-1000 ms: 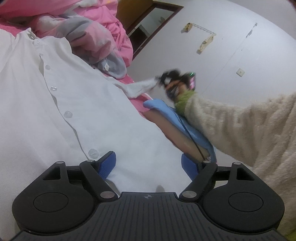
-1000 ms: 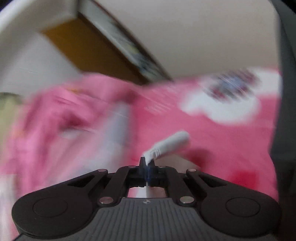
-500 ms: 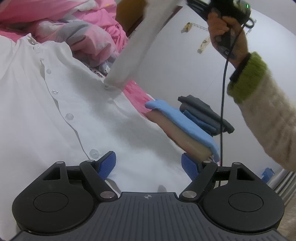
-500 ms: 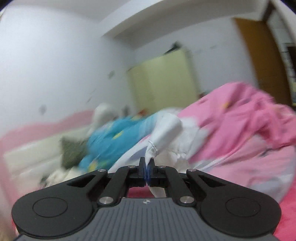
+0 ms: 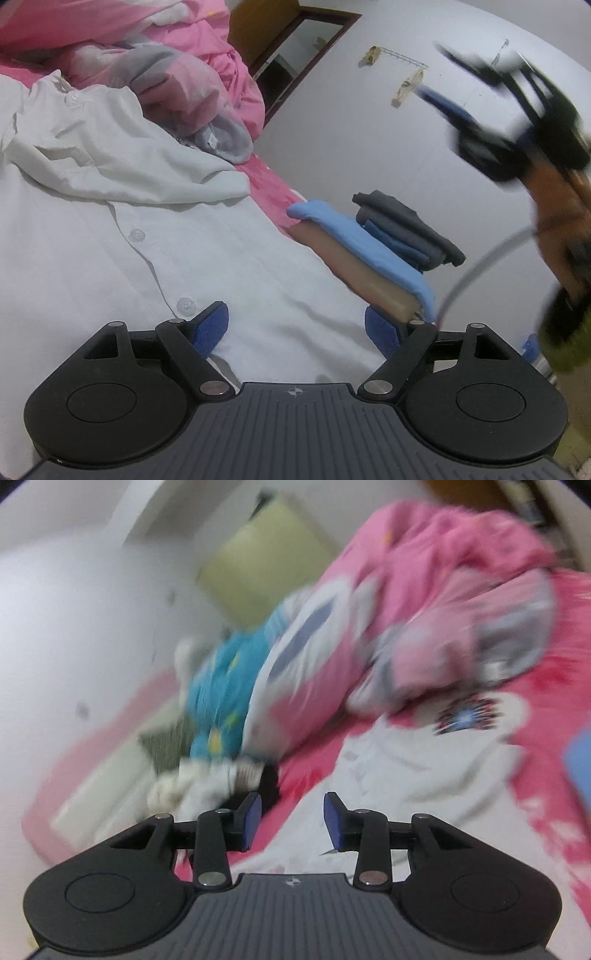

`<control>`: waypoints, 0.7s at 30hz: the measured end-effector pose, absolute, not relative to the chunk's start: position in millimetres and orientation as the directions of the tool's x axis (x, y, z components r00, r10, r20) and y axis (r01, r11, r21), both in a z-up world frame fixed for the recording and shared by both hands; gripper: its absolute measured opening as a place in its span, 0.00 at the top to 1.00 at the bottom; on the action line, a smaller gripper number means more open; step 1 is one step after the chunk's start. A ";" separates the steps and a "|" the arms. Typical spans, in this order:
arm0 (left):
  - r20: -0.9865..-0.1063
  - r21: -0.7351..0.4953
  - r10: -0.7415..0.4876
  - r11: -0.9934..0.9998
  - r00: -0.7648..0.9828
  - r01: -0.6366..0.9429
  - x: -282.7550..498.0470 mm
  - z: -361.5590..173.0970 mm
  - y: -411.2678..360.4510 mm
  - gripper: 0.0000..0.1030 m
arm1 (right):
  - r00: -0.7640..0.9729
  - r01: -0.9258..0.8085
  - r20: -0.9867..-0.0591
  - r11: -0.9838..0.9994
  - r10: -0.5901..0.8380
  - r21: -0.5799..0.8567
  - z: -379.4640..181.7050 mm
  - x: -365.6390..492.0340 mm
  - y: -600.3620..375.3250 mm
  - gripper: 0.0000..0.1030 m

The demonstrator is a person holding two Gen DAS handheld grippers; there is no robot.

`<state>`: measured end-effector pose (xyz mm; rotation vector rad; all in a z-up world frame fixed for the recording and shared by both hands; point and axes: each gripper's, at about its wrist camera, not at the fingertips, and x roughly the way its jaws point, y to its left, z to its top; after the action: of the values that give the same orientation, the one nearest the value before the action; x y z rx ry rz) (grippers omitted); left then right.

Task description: Fold clothes

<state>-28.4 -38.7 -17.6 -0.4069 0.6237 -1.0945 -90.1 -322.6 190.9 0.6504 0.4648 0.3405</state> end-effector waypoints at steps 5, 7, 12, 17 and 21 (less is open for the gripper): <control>-0.251 -0.633 -0.909 0.415 0.333 0.653 -27.1 -11.5 -30.2 0.20 | 0.921 -0.105 -0.188 0.683 0.341 0.723 195.7 -171.7 -362.5 0.61; -0.260 -0.645 -0.903 0.426 0.342 0.634 -27.2 -4.7 -26.3 0.20 | 0.938 -0.103 -0.146 0.656 0.314 0.748 193.5 -193.0 -374.9 0.61; -0.292 -0.615 -0.873 0.484 0.391 0.622 -23.8 31.7 -20.0 0.20 | 0.943 -0.022 -0.193 0.630 0.271 0.776 155.0 -176.1 -394.0 0.61; -0.358 -0.454 -0.808 0.588 0.467 0.670 5.5 91.4 -45.7 0.20 | 0.898 0.093 -0.327 0.598 0.296 0.796 82.5 -85.4 -403.7 0.61; -0.412 -0.264 -0.747 0.645 0.521 0.717 46.3 126.6 -103.5 0.20 | 0.886 0.194 -0.413 0.640 0.211 0.744 45.3 -17.0 -408.5 0.62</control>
<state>46.3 -103.5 126.6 -0.0640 0.5244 -0.8777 -17.0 -408.5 45.3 0.8866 0.4986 0.0100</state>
